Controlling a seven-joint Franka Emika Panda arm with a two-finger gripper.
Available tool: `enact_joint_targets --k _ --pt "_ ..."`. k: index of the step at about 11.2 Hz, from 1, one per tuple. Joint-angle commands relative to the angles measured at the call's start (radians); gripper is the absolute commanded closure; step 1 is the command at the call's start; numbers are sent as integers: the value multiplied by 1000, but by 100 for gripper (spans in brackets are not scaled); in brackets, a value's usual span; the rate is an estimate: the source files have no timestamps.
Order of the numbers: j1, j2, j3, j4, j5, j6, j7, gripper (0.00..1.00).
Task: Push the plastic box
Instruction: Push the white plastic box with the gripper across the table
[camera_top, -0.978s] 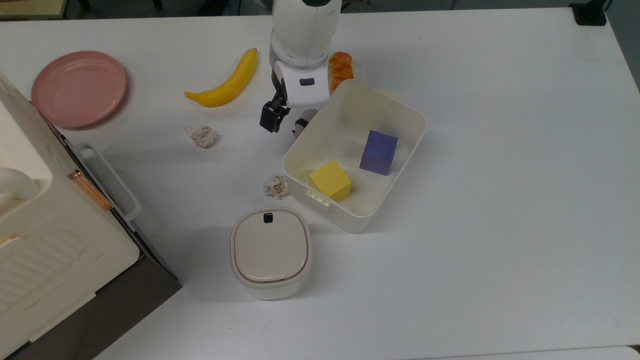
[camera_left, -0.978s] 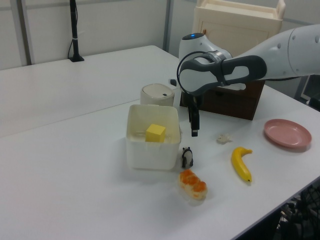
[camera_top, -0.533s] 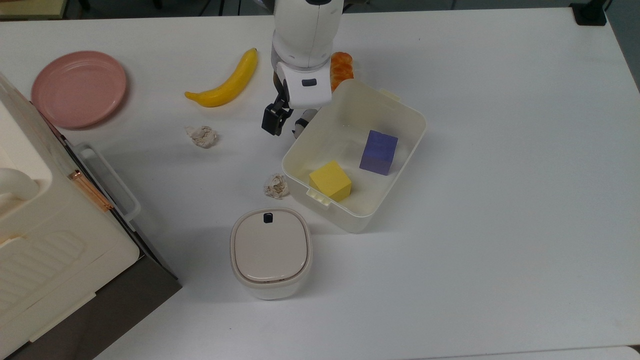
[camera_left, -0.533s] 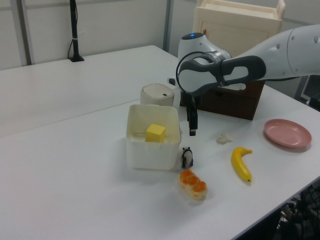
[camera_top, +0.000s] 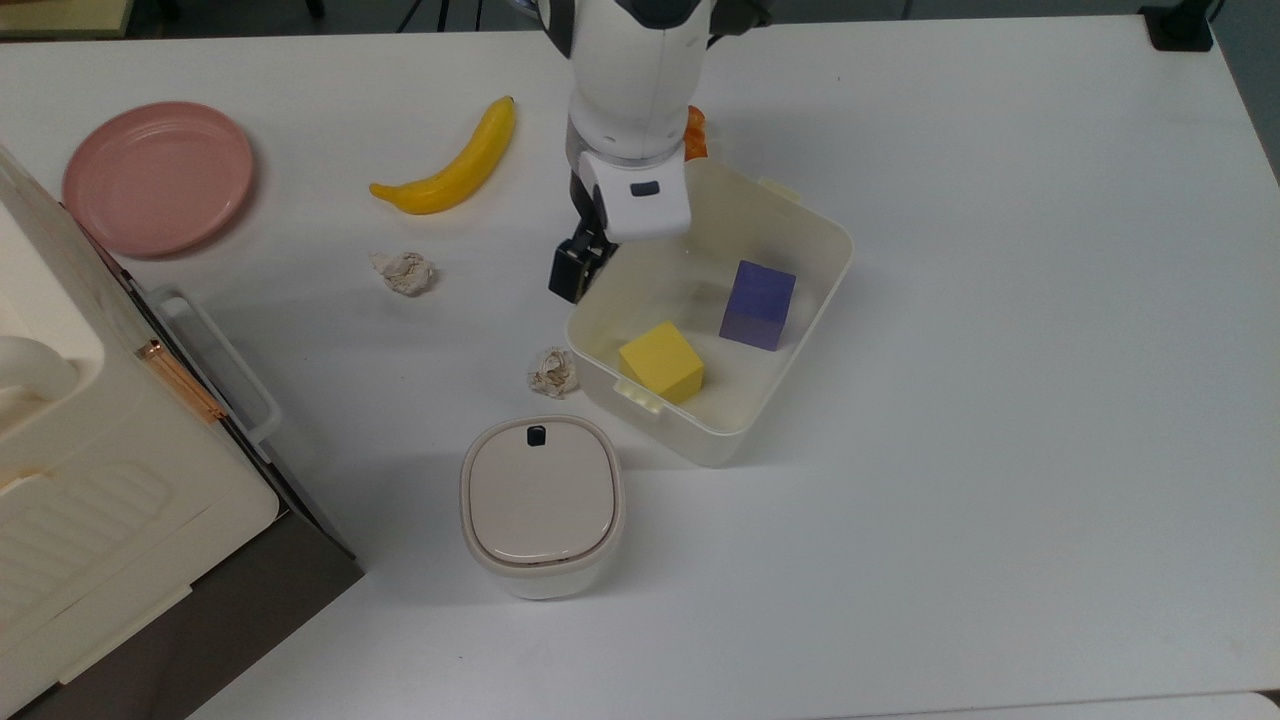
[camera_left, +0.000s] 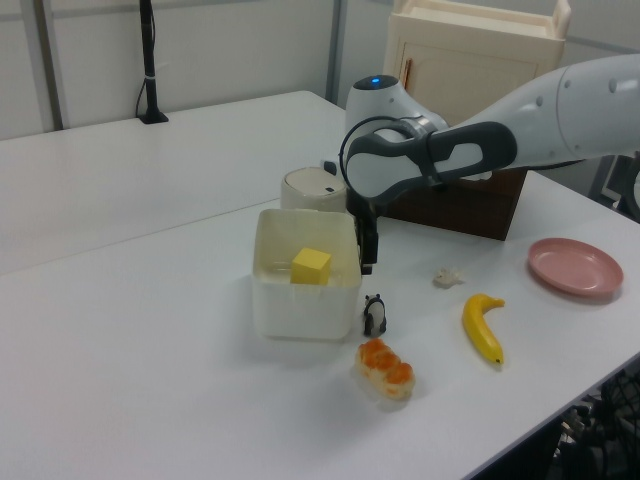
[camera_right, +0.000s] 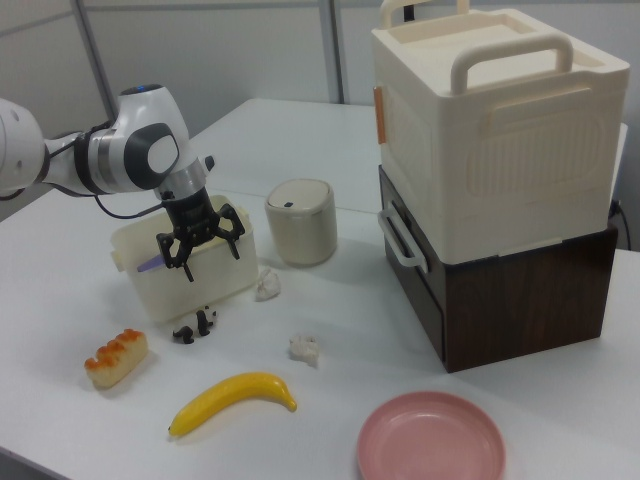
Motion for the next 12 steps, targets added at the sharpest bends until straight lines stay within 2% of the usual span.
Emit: enact_joint_targets --k 1,5,7,9,12 --pt "29 42 9 57 -20 63 -3 0" --pt "38 109 35 161 -44 69 -3 0" --pt "91 192 35 238 -87 69 66 0" --pt "112 221 35 246 -148 71 135 0" --pt "113 215 35 249 -149 71 140 0"
